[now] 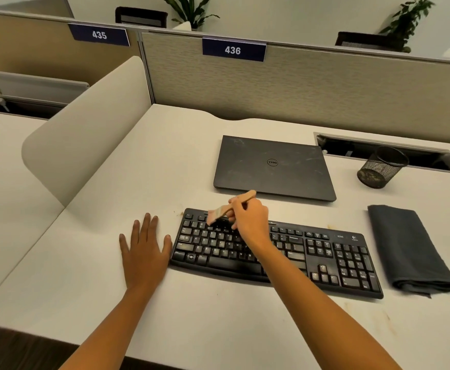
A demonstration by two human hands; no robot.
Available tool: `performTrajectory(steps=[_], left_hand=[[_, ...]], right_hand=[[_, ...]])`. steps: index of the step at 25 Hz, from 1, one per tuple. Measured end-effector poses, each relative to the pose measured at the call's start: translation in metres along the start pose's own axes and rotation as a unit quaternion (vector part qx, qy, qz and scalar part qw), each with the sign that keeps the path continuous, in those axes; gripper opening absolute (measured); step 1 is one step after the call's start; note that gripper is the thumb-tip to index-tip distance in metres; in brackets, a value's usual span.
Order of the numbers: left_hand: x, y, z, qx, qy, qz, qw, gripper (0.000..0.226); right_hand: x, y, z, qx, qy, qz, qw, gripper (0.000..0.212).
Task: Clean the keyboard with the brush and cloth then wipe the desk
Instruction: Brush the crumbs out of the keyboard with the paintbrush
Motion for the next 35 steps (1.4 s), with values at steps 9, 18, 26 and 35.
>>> performTrajectory(steps=[9,18,26,35], left_hand=[[0.001,0.000,0.001,-0.009,-0.005,0.004,1.000,0.057],[-0.001,0.000,0.000,-0.009,-0.010,0.019,1.000,0.057],[0.000,-0.003,-0.002,-0.010,-0.014,0.021,1.000,0.057],[-0.001,-0.003,-0.002,-0.016,-0.015,0.021,1.000,0.057]], right_hand=[[-0.005,-0.195,-0.075,-0.086,0.035,-0.202,0.975,0.025],[-0.010,-0.243,-0.072,-0.175,-0.015,-0.244,0.954,0.031],[-0.024,-0.273,-0.086,-0.214,0.038,-0.301,0.928,0.029],[-0.044,-0.241,-0.059,-0.323,-0.038,-0.139,0.935,0.034]])
Point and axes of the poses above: each hand's wrist, its own x-axis towards the middle knuckle, its own y-axis out of the palm, z = x × y, the point moved 5 cm from there along x, towards the middle knuckle, and after that the axes turned 7 degrees about -z, right-handed, at the moved point
